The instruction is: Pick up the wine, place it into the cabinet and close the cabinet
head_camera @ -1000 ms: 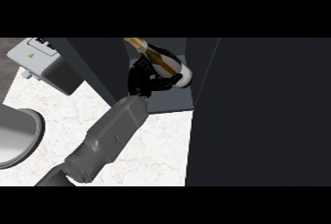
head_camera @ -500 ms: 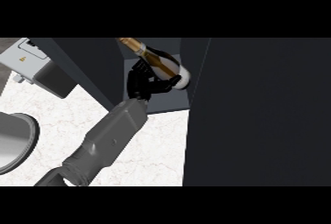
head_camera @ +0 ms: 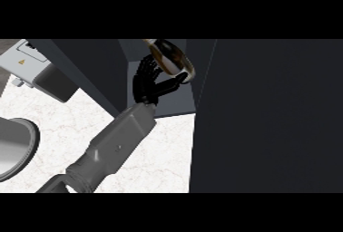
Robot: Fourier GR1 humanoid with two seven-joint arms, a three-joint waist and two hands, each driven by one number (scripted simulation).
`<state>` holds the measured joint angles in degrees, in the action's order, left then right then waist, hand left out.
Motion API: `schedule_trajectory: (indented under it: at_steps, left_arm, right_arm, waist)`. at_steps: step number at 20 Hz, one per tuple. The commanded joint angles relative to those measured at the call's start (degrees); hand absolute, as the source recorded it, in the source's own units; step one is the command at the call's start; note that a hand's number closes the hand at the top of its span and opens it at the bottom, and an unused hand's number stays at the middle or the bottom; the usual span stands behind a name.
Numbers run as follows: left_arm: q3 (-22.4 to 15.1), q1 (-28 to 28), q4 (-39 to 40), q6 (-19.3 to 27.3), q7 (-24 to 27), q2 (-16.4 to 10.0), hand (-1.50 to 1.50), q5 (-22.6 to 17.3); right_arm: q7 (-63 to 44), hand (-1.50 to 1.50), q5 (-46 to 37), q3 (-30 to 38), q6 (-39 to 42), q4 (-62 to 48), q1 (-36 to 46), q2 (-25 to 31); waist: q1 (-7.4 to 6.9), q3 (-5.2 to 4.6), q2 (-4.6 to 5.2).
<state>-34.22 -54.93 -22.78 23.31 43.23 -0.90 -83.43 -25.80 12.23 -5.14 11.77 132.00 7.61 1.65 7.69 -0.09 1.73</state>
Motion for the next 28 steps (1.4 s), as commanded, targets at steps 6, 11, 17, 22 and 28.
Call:
schedule_trajectory:
  at_steps: [6, 11, 17, 22, 28]
  left_arm:
    - [-3.02, -2.38, 1.82, 2.64, 1.71, 0.88, -1.5, -4.15]
    - [-6.92, -5.17, 5.58, 4.47, 0.9, 0.89, -1.5, -1.55]
    - [-10.59, -6.67, 4.09, 5.7, 1.26, 0.89, -1.5, -0.61]
    - [-11.75, -4.66, 1.76, 6.19, 4.34, 0.89, -1.5, -1.97]
    - [-13.0, -3.96, -3.18, 7.44, 7.91, 0.89, -1.5, -4.13]
  right_arm:
    - [1.39, -1.5, -0.41, -0.41, 0.88, -0.75, -0.02, 0.16]
    - [1.37, -1.5, 0.45, -0.27, 1.19, 0.26, -1.9, 0.22]
    - [0.65, -1.5, 1.56, 1.94, 0.77, -1.34, 0.49, 0.91]
    - [2.85, -1.5, -1.25, -0.78, 0.89, -2.33, -0.85, -0.46]
    - [2.63, -1.5, -1.76, -1.73, 0.26, -1.61, -1.45, -1.16]
  waist:
    - [0.89, 0.03, 0.37]
    - [0.27, 0.08, 0.16]
    - [-0.75, 0.05, 0.09]
    - [-1.11, 0.04, 0.02]
    - [-2.09, 0.05, -0.45]
